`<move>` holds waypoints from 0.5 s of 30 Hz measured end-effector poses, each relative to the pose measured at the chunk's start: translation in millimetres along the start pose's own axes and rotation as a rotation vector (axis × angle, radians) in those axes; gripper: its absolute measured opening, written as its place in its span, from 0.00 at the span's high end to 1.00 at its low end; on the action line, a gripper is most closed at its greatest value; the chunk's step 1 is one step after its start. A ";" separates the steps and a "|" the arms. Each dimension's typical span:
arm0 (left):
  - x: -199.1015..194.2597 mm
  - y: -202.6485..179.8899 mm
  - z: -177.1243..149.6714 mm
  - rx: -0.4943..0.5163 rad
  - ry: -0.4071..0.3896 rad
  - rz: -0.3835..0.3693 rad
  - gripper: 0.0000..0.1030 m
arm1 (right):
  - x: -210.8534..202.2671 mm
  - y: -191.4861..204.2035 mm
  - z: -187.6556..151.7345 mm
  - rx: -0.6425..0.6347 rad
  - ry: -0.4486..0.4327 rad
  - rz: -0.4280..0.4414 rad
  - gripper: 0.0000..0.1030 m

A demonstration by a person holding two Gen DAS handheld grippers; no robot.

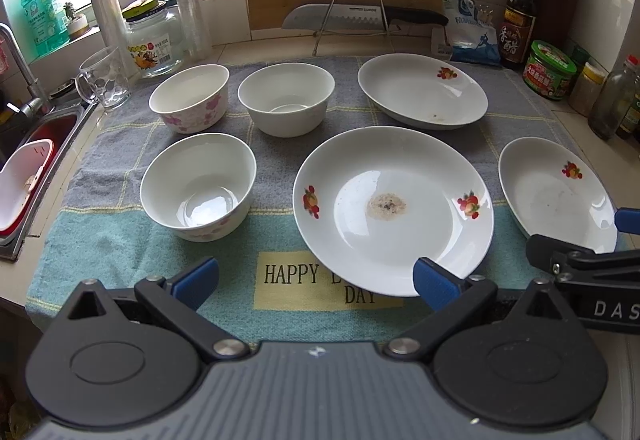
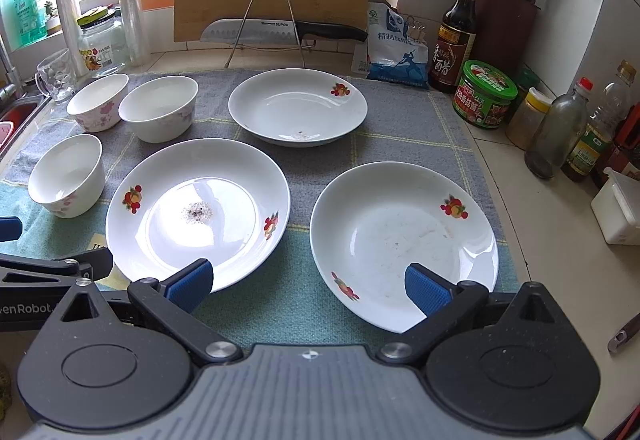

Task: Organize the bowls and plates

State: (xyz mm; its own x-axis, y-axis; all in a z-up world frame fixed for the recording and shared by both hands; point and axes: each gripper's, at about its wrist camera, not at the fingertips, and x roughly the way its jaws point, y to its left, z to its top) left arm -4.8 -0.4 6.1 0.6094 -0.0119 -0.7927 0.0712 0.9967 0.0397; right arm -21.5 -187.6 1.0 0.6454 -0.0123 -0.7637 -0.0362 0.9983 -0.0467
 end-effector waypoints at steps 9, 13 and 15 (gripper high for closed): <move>0.4 -0.9 1.2 0.008 -0.003 -0.002 0.01 | 1.3 -1.5 0.1 0.002 -0.005 0.000 0.00; 0.6 -0.4 1.3 0.009 -0.003 -0.001 0.01 | 1.4 -0.8 -0.4 0.000 -0.007 -0.002 0.00; 0.8 -0.4 1.6 0.009 -0.003 -0.002 0.01 | 2.1 -0.7 0.2 0.000 -0.007 -0.002 0.00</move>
State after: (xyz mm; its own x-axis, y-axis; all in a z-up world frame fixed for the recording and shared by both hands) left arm -3.1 -0.9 6.3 0.6116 -0.0138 -0.7910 0.0791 0.9959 0.0437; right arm -20.0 -188.3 -0.4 0.6510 -0.0142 -0.7589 -0.0346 0.9982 -0.0484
